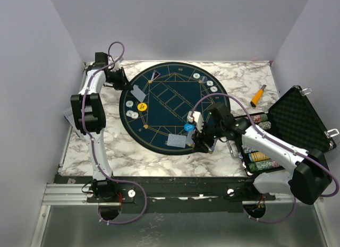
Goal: Distribute texas hold em gaming equipment
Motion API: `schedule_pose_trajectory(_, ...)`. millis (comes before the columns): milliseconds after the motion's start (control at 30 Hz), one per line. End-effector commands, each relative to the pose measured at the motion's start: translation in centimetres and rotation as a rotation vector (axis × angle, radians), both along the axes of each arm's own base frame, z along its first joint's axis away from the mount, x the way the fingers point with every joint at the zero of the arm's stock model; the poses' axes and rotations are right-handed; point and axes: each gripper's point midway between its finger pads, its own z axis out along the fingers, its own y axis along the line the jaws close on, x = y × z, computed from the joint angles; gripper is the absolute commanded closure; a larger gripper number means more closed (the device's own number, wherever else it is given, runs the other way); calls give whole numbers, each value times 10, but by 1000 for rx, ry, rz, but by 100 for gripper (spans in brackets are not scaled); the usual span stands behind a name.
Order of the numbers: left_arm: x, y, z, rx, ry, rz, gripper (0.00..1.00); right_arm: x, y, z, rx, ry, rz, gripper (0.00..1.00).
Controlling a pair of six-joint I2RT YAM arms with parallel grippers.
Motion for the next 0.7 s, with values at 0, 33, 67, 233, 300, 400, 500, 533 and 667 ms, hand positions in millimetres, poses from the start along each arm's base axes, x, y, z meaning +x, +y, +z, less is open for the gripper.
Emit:
schedule_pose_trajectory(0,11,10,-3,-25,-18,27,100,8,4,8,12,-35,-3,99)
schedule_pose_trajectory(33,12,11,-3,-31,-19,29,100,8,4,8,13,-35,-4,99)
schedule_pose_trajectory(67,13,13,-3,-29,-19,38,100,8,4,7,12,-34,-3,99)
schedule_pose_trajectory(233,16,20,-7,-49,-9,64,100,8,5,7,12,-31,-2,99)
schedule_pose_trajectory(300,15,21,-7,-52,-5,68,93,8,5,7,12,-30,-1,99)
schedule_pose_trajectory(400,15,23,-6,-41,-8,78,73,8,5,7,11,-29,-3,99)
schedule_pose_trajectory(500,17,29,-4,-13,-22,96,60,8,5,6,11,-29,-1,99)
schedule_pose_trajectory(533,18,30,-2,-6,-31,98,57,8,5,7,11,-29,-2,99)
schedule_pose_trajectory(667,20,48,6,94,-68,148,51,9,5,8,12,-34,-3,99)
